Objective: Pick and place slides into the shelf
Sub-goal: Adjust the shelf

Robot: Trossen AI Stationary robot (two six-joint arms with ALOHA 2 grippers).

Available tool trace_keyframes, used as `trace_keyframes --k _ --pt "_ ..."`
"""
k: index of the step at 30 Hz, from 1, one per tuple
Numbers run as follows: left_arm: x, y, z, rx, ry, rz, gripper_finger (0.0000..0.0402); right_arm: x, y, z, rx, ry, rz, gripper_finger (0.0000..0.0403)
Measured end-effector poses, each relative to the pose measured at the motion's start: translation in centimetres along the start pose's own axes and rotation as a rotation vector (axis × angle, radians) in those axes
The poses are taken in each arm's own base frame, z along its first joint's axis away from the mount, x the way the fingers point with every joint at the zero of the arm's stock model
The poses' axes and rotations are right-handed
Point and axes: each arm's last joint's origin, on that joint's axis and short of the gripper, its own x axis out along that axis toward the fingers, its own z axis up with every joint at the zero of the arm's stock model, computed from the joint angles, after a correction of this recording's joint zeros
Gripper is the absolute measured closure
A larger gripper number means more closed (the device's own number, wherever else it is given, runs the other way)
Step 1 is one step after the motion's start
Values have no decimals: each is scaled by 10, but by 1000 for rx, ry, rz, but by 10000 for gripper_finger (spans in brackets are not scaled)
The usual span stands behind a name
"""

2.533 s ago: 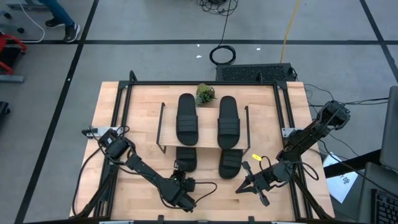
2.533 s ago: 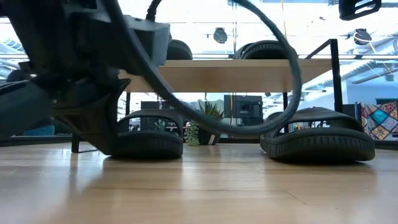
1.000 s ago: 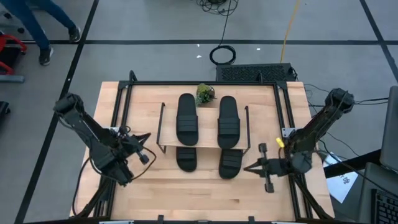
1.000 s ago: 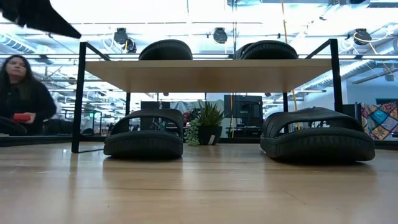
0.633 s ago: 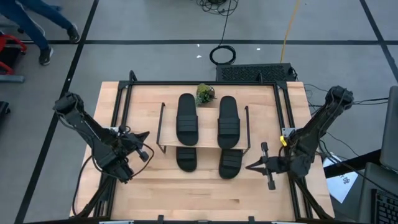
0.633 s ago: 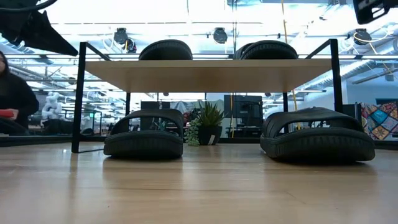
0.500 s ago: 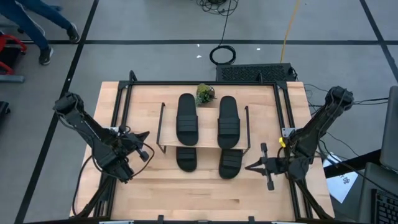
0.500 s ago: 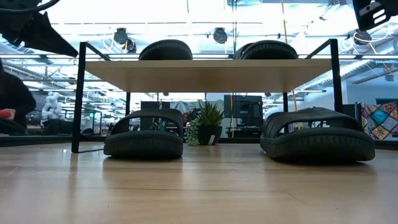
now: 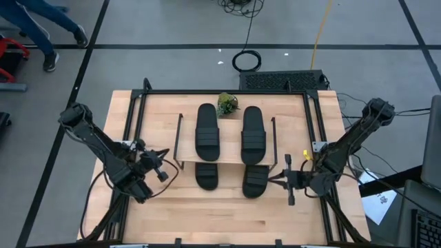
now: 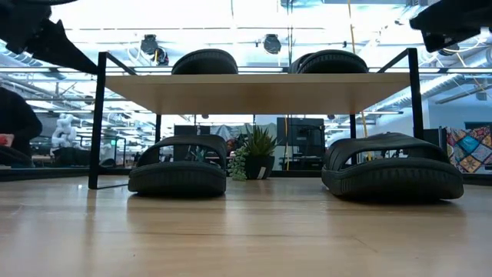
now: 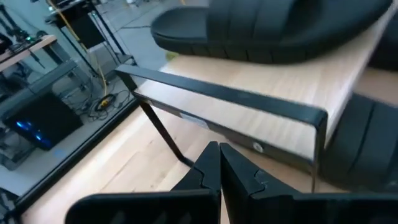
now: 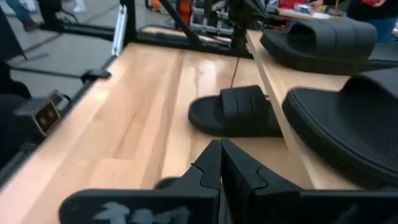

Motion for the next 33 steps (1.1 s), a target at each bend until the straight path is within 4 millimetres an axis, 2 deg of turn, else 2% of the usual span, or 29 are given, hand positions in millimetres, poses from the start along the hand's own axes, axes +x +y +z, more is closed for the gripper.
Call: trace_keyframes --k 18,26,33 --pt "18 -23 16 87 58 -102 401 8 -7 -8 -9 68 -62 403" --pt "12 -29 16 84 52 -168 401 10 -15 -17 17 144 -115 403" --pt "8 -38 20 100 34 -243 401 10 -15 -16 26 138 -113 403"
